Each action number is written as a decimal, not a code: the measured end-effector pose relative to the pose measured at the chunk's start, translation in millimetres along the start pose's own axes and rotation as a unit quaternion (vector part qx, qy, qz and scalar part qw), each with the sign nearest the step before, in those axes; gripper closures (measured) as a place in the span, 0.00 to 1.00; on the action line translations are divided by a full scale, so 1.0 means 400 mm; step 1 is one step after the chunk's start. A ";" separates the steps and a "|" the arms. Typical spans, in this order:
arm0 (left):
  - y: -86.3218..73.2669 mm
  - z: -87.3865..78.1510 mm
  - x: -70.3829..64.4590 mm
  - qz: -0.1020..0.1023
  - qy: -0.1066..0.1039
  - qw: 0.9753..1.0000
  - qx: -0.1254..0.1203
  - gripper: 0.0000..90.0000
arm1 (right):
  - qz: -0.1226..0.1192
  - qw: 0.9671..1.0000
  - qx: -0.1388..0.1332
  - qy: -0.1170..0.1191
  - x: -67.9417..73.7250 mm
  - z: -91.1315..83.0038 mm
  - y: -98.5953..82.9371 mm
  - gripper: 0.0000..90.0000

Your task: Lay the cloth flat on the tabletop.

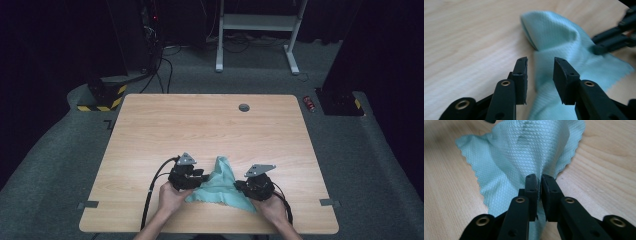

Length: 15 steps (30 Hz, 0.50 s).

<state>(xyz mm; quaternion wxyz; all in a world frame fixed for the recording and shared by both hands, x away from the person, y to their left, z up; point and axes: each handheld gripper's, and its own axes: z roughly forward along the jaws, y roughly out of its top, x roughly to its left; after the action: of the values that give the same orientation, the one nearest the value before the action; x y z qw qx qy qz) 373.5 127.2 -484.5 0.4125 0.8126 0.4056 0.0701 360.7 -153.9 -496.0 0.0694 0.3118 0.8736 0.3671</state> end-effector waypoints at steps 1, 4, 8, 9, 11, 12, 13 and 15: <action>0.008 0.006 0.011 -0.003 0.013 1.000 0.003 0.71 | 0.001 1.000 -0.004 0.000 -0.003 -0.003 0.002 0.88; 0.021 0.029 0.025 -0.009 0.030 0.999 0.008 0.68 | 0.027 0.999 -0.032 -0.019 -0.027 -0.017 0.020 0.84; 0.037 0.069 0.031 -0.016 0.030 0.999 0.018 0.61 | 0.058 0.996 -0.042 -0.048 -0.061 -0.008 0.053 0.82; 0.043 0.079 0.028 -0.017 0.025 0.999 0.016 0.59 | 0.066 0.996 -0.030 -0.057 -0.068 0.015 0.072 0.80; 0.050 0.092 0.022 -0.018 0.019 1.000 0.011 0.59 | 0.063 0.996 -0.025 -0.058 -0.071 0.025 0.077 0.79; 0.053 0.099 0.022 -0.019 0.015 1.000 0.010 0.58 | 0.066 0.996 -0.015 -0.054 -0.073 0.042 0.084 0.76; 0.055 0.106 0.022 -0.022 0.011 1.000 0.011 0.60 | 0.069 0.997 -0.004 -0.046 -0.074 0.068 0.093 0.72; 0.056 0.119 0.023 -0.026 -0.006 1.000 0.016 0.64 | 0.071 0.997 -0.001 -0.042 -0.074 0.077 0.095 0.70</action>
<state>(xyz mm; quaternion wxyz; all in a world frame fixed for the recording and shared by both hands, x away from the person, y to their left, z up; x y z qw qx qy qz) 414.5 96.9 -501.1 0.4034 0.8088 0.4251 0.0485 414.0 -132.8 -495.3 0.0804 0.3883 0.8453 0.3581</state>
